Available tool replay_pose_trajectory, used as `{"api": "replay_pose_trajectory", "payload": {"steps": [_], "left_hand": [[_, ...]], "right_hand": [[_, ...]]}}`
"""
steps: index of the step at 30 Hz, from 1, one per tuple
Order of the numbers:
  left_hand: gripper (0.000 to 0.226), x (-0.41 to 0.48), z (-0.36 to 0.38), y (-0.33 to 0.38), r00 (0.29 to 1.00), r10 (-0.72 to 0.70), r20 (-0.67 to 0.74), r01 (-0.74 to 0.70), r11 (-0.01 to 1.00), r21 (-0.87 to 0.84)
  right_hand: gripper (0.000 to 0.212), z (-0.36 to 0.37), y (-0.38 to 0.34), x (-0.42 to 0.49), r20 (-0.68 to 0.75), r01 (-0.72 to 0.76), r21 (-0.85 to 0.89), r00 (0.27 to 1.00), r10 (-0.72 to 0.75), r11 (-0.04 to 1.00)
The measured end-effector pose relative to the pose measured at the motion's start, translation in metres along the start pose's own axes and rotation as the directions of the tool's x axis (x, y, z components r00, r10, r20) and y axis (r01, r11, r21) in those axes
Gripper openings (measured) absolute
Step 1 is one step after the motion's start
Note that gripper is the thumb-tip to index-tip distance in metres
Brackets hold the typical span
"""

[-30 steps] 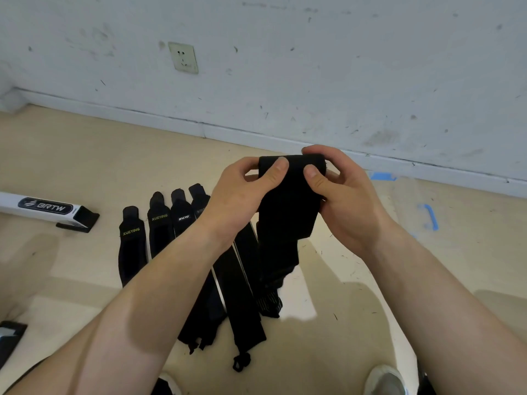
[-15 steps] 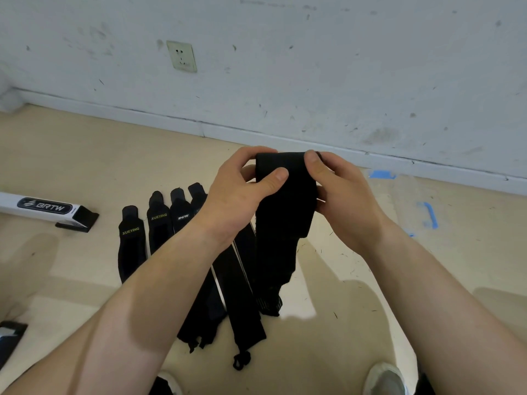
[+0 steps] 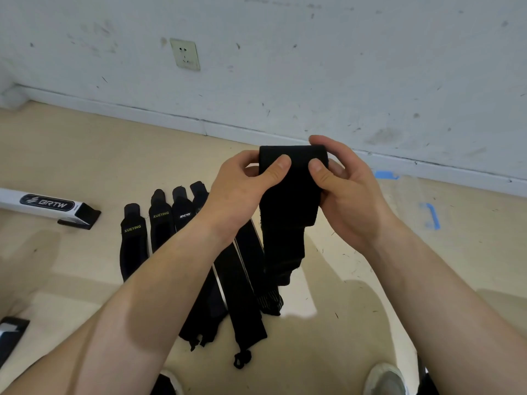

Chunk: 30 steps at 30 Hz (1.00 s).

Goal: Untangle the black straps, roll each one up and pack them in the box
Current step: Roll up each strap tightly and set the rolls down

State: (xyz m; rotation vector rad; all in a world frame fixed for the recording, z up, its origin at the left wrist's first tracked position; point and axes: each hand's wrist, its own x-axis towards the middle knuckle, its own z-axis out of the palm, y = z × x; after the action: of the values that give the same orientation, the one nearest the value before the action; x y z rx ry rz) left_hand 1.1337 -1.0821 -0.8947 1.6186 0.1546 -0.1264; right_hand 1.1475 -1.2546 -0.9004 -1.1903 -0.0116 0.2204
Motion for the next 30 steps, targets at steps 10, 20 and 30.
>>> {"api": "replay_pose_trajectory", "payload": {"steps": [10,20,30], "left_hand": [[0.039,-0.0016,0.0003,0.0011,1.0,0.025,0.001,-0.025,0.999,-0.037],[0.042,0.0001,-0.0009,0.0016,0.999,0.041,0.023,-0.042,0.997,0.064],[0.037,-0.0014,-0.0022,0.0061,0.997,0.077,-0.014,-0.076,0.995,0.064]], "right_hand": [[0.035,0.0026,0.0001,-0.0017,-0.019,-0.066,-0.263,0.998,0.063,0.963],[0.024,-0.0042,0.0032,0.0015,-0.026,0.007,-0.155,1.0,-0.012,0.988],[0.038,-0.0045,0.0012,0.0035,0.038,0.038,-0.241,0.999,-0.029,0.97]]}}
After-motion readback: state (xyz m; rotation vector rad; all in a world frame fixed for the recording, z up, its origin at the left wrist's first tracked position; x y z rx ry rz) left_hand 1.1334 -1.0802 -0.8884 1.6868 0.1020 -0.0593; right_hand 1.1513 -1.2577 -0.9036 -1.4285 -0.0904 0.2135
